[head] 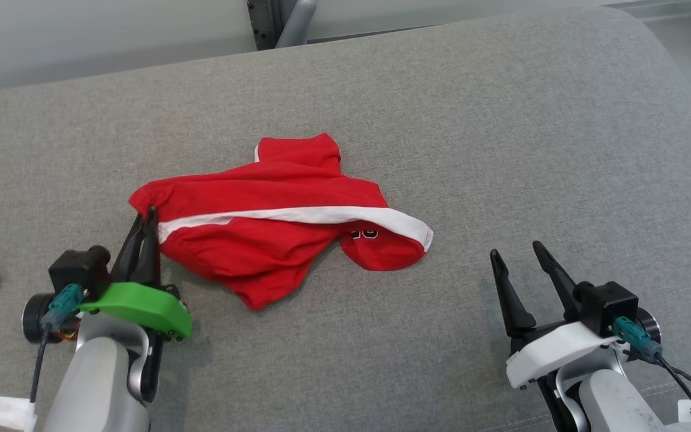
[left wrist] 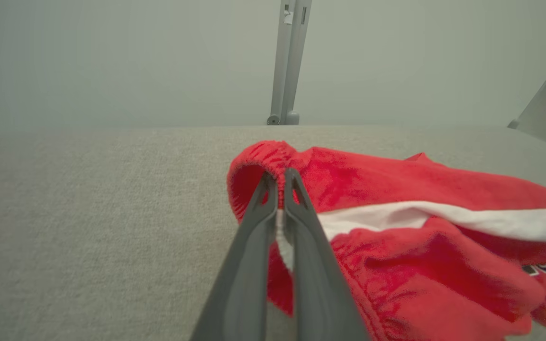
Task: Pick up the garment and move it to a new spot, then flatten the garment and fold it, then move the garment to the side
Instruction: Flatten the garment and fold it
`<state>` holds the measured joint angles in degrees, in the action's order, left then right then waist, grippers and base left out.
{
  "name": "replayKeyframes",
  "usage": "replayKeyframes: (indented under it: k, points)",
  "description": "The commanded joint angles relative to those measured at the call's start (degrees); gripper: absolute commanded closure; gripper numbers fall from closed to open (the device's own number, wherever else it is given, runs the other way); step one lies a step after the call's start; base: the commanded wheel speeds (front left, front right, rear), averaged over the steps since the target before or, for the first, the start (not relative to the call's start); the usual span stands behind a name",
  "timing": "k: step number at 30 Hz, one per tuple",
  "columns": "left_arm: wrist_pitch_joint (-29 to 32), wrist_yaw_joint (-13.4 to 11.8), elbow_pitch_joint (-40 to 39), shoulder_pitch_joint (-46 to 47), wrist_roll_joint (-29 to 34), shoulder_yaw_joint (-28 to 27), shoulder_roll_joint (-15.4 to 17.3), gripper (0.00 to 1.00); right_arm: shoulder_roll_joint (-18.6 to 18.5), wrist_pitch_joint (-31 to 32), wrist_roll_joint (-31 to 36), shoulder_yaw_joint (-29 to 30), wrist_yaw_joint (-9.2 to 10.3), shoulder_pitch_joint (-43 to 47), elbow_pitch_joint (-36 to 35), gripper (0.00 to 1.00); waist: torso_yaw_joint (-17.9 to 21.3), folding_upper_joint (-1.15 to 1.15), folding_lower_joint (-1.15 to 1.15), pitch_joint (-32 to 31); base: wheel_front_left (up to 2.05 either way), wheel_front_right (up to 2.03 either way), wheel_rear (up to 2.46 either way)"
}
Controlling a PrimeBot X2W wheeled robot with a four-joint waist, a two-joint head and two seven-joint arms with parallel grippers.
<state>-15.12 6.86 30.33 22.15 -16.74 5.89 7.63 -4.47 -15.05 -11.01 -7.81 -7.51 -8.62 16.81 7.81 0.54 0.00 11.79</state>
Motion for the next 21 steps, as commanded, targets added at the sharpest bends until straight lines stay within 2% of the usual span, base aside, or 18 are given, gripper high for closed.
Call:
replayKeyframes:
  k: [1,2,3,4,5,6,10,16,21]
  points:
    - [-0.05,-0.23,0.15,-0.56,-0.08,-0.21,0.24,1.0,-0.24,-0.19,-0.23,0.09,0.04,-0.46,-0.16,0.0,-0.65,-0.54,0.0,0.78,0.0,0.0,0.0]
    - [-0.05,-0.26,1.4,-1.08,-0.08,-1.5,0.25,1.0,-0.45,-0.19,-0.19,0.1,0.04,-0.68,-0.15,0.0,-0.83,-0.54,0.0,0.96,0.0,0.0,0.0]
    - [-0.05,-0.43,2.36,-1.31,-0.18,-2.87,0.2,0.91,-0.6,-0.19,-0.17,0.07,0.04,-0.9,-0.23,0.0,-1.02,-0.54,0.0,1.13,0.0,0.0,0.0]
    - [-0.05,-0.56,3.32,-1.62,-0.17,-3.98,0.13,0.61,-0.68,-0.19,-0.11,-0.07,0.04,-1.13,-0.31,0.0,-1.15,-0.54,0.0,1.23,0.0,0.0,0.0]
    - [-0.06,-0.81,3.76,-1.67,-0.08,-5.31,-0.06,0.15,-0.76,-0.19,-0.08,-0.09,0.04,-1.25,-0.34,0.0,-1.26,-0.54,0.0,1.27,0.0,0.0,0.0]
    - [-0.06,-0.89,3.94,-1.81,0.33,-6.39,-0.21,0.0,-0.81,-0.19,-0.04,-0.21,0.04,-1.34,-0.4,0.0,-1.37,-0.54,0.0,1.3,0.0,0.0,0.0]
    - [-0.05,-0.79,3.07,-3.1,2.07,-9.33,-1.26,0.0,-0.92,-0.19,-0.01,-0.53,0.04,-1.3,-0.38,0.0,-1.83,-0.54,0.0,0.83,0.0,0.0,0.0]
    - [-0.05,-0.45,-3.02,-5.91,4.82,-12.87,-3.51,0.0,-0.7,-0.19,-0.87,-2.36,0.04,-0.71,-1.34,0.0,-2.93,-0.54,0.0,-0.83,0.0,0.0,0.0]
    - [-0.05,0.07,-7.5,-9.45,5.27,-11.8,-4.55,0.0,-1.3,-0.19,-2.29,-6.75,0.04,-0.47,-1.78,0.0,-5.15,-0.54,0.0,-1.64,0.0,0.0,0.0]
